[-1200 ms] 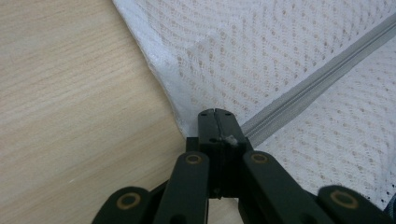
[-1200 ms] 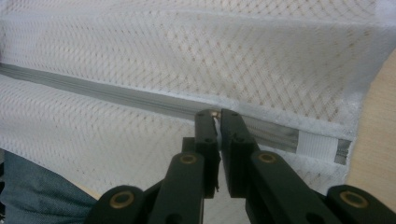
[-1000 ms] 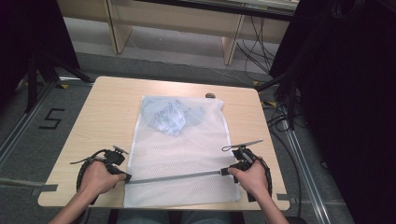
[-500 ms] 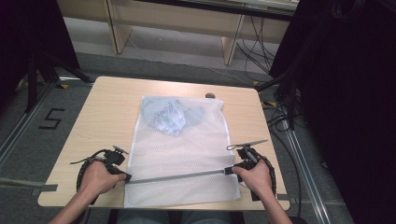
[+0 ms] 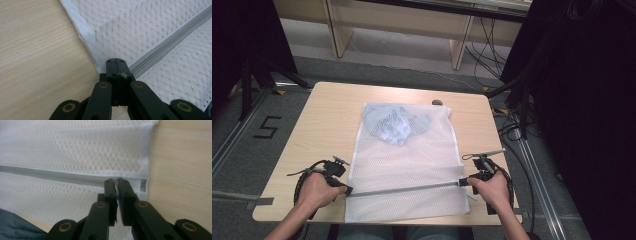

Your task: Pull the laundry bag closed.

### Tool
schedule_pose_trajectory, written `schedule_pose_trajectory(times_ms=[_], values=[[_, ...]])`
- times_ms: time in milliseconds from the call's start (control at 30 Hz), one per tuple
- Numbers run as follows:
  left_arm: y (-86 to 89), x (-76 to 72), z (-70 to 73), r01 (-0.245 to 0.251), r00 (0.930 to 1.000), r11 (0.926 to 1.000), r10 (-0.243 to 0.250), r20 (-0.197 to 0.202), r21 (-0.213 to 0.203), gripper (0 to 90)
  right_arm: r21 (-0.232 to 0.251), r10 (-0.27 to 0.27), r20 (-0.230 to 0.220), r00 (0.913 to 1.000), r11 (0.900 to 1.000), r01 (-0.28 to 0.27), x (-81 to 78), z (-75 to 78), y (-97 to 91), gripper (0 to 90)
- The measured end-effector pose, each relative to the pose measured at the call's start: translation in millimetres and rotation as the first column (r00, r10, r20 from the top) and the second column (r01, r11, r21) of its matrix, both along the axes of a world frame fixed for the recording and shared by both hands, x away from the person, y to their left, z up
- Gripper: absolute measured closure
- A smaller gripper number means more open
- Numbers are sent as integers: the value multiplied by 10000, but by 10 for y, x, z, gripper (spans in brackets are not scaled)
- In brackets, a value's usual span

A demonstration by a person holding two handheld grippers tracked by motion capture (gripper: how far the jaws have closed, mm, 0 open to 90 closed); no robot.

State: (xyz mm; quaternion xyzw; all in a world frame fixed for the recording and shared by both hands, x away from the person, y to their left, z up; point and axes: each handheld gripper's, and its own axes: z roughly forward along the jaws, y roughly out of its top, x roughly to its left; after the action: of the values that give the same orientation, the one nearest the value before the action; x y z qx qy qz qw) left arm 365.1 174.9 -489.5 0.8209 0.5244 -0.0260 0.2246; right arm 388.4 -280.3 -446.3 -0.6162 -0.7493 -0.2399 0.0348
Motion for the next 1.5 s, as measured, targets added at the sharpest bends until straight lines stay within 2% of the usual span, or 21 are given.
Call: schedule_pose_trajectory(times_ms=[33, 67, 133, 200, 233, 267, 300, 367, 567, 633, 667, 733, 833, 900, 933, 967, 1067, 1100, 1200, 1267, 1500], values=[[0, -1, -1, -6, 10000, 10000, 6, 5, -4, 900, -332, 23, -74, 10000, 9994, -26, 2, -8, -31, 868], [1, 0, -1, 9, 10000, 10000, -9, 14, -2, 900, 131, -192, -374, 9991, 9997, 197, -10, 10, -11, 868], [-1, -2, -1, -22, 10000, 10000, 22, 9, -23, 900, 151, -424, -390, 9983, 9990, 430, 0, 6, -14, 868], [-1, -1, 1, 9, 10000, 10000, -9, 2, 7, 900, -15, 123, -56, 9999, 9999, -123, 15, -20, -71, 868], [-2, -2, 1, 1, 10000, 10000, -1, -2, 1, 900, -107, 37, -345, 9994, 9999, -41, 8, -6, -77, 868], [-1, -2, 0, 2, 10000, 10000, -2, 4, -9, 900, -156, 86, -71, 9999, 9998, -87, 20, -25, -92, 868], [-1, -2, 0, -6, 10000, 10000, 6, 5, -11, 900, 280, -803, -1046, 9913, 9961, 837, -10, 23, -26, 868], [0, -1, -1, 0, 10000, 10000, 0, 7, -7, 900, -342, 141, 126, 9998, 9993, -137, 31, -59, -120, 867], [-1, -4, 0, -6, 10000, 10000, 6, 12, -10, 900, -485, 158, -166, 9997, 9987, -165, 29, -67, -105, 864], [-4, -7, 1, -12, 10000, 10000, 12, 11, -4, 900, -100, 147, 336, 9993, 9998, -143, 31, -75, -84, 858], [-5, -9, 1, 5, 10000, 10000, -5, 47, 14, 900, 151, -905, -808, 9926, 9956, 920, -11, -7, -11, 857], [-6, -14, -3, -1, 9999, 10000, 0, 120, 10, 900, -279, -177, 220, 9996, 9994, 183, 18, -57, -91, 848], [-5, -21, -2, 8, 9999, 10000, -9, 161, 17, 900, -10, -306, 580, 9978, 9995, 307, 6, -47, -137, 794], [-2, -29, -3, 6, 9999, 10000, -5, 173, -4, 899, 286, -971, 170, 9951, 9949, 966, -18, -19, -136, 770], [9, -27, -2, 128, 9996, 9999, -128, 241, 1, 899, 269, -1112, 483, 9926, 9936, 1100, -21, -38, -147, 762], [30, -12, -4, 454, 9983, 9989, -457, 373, 71, 897, 45, -815, 751, 9938, 9967, 814, -10, -46, -212, 759], [42, -30, -6, 405, 9981, 9992, -404, 464, -14, 889, -24, -758, 856, 9934, 9971, 763, -3, -59, -276, 751], [45, -38, -5, 324, 9986, 9994, -318, 431, -142, 869, 400, -1487, 301, 9884, 9883, 1475, -20, -26, -232, 750], [58, -54, 14, 390, 9978, 9992, -383, 534, -120, 818, 91, -1047, 728, 9918, 9945, 1043, -3, -59, -294, 747], [55, -73, 31, 94, 9980, 9997, -80, 625, -219, 817, 241, -1417, 377, 9892, 9897, 1409, -5, -47, -263, 746], [135, -72, 81, -404, 9934, 9983, 447, 1053, -428, 771, 471, -1535, 397, 9873, 9873, 1516, -16, -76, -227, 740]])
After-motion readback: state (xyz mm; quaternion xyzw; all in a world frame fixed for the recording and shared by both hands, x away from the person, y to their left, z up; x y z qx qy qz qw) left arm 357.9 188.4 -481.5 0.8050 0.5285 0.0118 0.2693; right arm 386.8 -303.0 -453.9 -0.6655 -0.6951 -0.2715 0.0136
